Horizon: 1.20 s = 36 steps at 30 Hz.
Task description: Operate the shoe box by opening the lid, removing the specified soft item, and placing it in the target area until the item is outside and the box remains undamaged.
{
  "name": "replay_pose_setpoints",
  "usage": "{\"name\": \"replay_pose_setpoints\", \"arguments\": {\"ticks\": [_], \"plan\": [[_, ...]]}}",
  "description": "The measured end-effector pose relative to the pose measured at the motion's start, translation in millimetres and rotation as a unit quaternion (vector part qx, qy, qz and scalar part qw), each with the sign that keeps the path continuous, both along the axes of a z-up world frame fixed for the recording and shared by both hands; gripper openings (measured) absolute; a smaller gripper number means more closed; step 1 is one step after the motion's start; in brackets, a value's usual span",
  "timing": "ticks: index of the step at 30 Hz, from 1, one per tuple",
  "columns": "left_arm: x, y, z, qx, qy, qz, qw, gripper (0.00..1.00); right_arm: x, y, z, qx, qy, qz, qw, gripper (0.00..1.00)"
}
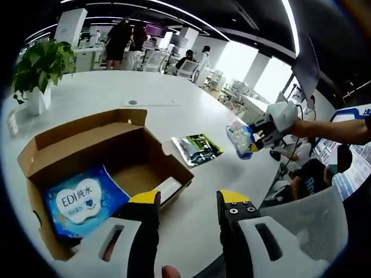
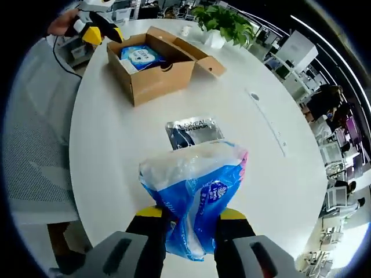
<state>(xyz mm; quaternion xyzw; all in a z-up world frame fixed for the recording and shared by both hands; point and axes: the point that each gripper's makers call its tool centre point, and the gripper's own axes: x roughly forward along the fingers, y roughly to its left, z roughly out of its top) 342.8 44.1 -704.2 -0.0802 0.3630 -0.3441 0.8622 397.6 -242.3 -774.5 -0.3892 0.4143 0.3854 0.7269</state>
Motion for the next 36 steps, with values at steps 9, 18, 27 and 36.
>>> {"name": "replay_pose_setpoints", "arguments": {"ticks": [9, 18, 27, 36], "plan": [[5.4, -20, -8.2, -0.002, 0.008, -0.011, 0.9999, 0.4, -12, -28, -7.9, -0.007, 0.013, -0.018, 0.9997, 0.28], [10.0, -33, -13.0, -0.001, 0.015, -0.014, 0.9998, 0.4, -9, -44, -13.3, -0.01, 0.021, -0.025, 0.9994, 0.28], [11.6, -30, -14.7, 0.004, 0.019, -0.003, 0.9998, 0.4, 3, -50, -18.2, -0.016, 0.026, -0.016, 0.9994, 0.28], [6.4, -22, -20.3, 0.008, 0.025, 0.018, 0.9995, 0.4, 19, -54, -31.1, -0.042, 0.034, 0.021, 0.9983, 0.27]]}}
